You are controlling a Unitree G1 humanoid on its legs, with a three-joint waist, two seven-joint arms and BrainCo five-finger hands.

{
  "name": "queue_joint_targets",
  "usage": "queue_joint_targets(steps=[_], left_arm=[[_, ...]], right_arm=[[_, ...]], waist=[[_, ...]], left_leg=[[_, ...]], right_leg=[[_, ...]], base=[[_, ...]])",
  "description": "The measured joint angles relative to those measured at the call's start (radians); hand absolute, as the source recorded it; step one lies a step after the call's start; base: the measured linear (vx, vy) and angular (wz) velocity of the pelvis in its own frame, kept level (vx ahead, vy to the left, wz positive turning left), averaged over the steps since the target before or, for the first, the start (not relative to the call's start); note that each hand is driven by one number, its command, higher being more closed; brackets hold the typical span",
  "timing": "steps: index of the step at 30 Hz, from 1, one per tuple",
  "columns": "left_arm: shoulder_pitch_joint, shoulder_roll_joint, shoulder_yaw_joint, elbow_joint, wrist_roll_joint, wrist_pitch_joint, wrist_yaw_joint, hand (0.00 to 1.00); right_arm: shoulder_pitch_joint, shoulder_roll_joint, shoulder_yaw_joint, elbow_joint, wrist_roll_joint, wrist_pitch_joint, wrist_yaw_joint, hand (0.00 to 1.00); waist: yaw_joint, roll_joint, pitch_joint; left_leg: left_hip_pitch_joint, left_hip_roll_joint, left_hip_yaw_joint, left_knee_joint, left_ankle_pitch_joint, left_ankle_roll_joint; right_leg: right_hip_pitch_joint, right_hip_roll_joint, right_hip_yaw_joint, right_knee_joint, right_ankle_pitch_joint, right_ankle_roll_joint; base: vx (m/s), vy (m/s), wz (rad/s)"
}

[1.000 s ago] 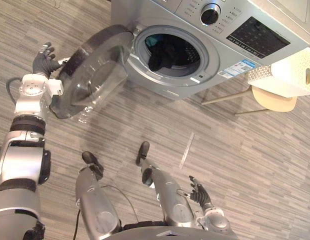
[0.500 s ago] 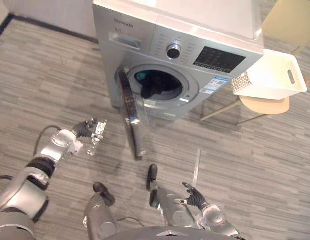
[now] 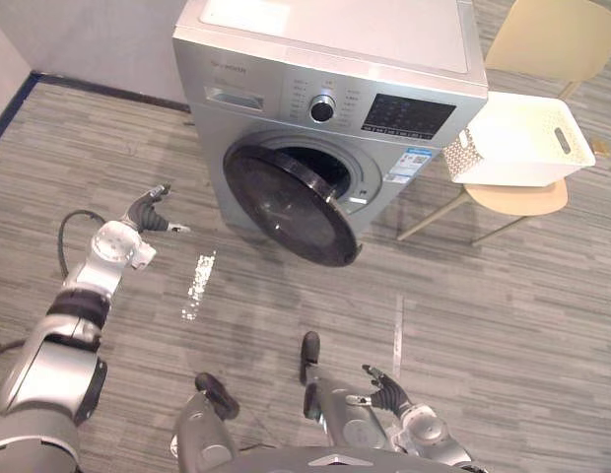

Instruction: Pick up the laundry basket with both hands and put the clothes into the washing machine.

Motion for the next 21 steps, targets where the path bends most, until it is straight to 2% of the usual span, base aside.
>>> queue_joint_targets(steps=[3, 7, 9, 11, 12, 14, 16, 21], left_arm=[[0.177, -0.065, 0.050, -0.074, 0.037, -0.010, 0.015, 0.00], [0.374, -0.226, 0.080, -0.093, 0.117, -0.010, 0.026, 0.00], [0.414, -0.316, 0.079, -0.071, 0.141, -0.010, 0.046, 0.00], [0.423, -0.369, 0.079, -0.069, 0.153, -0.013, 0.076, 0.00], [0.424, -0.389, 0.080, -0.079, 0.153, -0.016, 0.093, 0.00], [0.441, -0.394, 0.080, -0.114, 0.153, -0.017, 0.118, 0.00], [0.470, -0.395, 0.085, -0.139, 0.152, -0.017, 0.138, 0.00], [0.512, -0.425, 0.089, -0.221, 0.151, -0.018, 0.151, 0.00]], right_arm=[[0.000, 0.001, -0.016, 0.000, -0.002, 0.001, 0.000, 0.00], [-0.068, -0.004, -0.019, 0.005, -0.037, 0.005, -0.008, 0.00], [-0.231, 0.000, -0.026, 0.064, -0.035, 0.004, -0.034, 0.00], [-0.424, -0.011, -0.049, 0.137, -0.015, 0.004, -0.078, 0.00], [-0.567, -0.035, -0.076, 0.199, 0.007, 0.001, -0.106, 0.00], [-0.766, -0.097, -0.106, 0.282, 0.056, 0.001, -0.155, 0.00], [-0.924, -0.179, -0.124, 0.348, 0.104, 0.002, -0.194, 0.00], [-1.072, -0.328, -0.091, 0.371, 0.185, 0.005, -0.223, 0.00]], waist=[[0.012, 0.012, -0.004], [0.066, 0.043, 0.003], [0.099, 0.068, 0.035], [0.123, 0.088, 0.092], [0.133, 0.101, 0.135], [0.157, 0.116, 0.182], [0.186, 0.122, 0.203], [0.215, 0.127, 0.227]], left_leg=[[-0.005, 0.000, -0.012, 0.003, -0.001, 0.000], [-0.064, -0.006, -0.056, 0.021, -0.001, 0.008], [-0.126, -0.016, -0.099, 0.042, 0.012, 0.034], [-0.151, -0.040, -0.121, 0.035, 0.027, 0.055], [-0.166, -0.056, -0.133, 0.033, 0.029, 0.055], [-0.199, -0.082, -0.156, 0.026, 0.034, 0.050], [-0.241, -0.102, -0.173, 0.016, 0.043, 0.056], [-0.328, -0.109, -0.210, 0.019, 0.067, 0.070]], right_leg=[[0.003, -0.001, -0.013, 0.003, -0.007, 0.004], [-0.021, -0.008, -0.046, 0.013, -0.016, 0.004], [-0.059, -0.022, -0.078, 0.049, -0.011, 0.004], [-0.086, -0.049, -0.096, 0.094, -0.019, 0.006], [-0.102, -0.066, -0.100, 0.117, -0.027, 0.007], [-0.130, -0.085, -0.108, 0.125, -0.025, 0.005], [-0.160, -0.099, -0.120, 0.116, -0.008, 0.006], [-0.214, -0.120, -0.178, 0.143, -0.012, 0.002]], base=[[0.02, 0.021, 0.10], [0.00, 0.017, 0.26], [-0.04, 0.033, 0.38], [-0.10, 0.058, 0.48], [-0.14, 0.059, 0.42], [-0.16, 0.031, 0.28], [-0.14, 0.023, 0.28], [-0.05, -0.012, 0.28]])
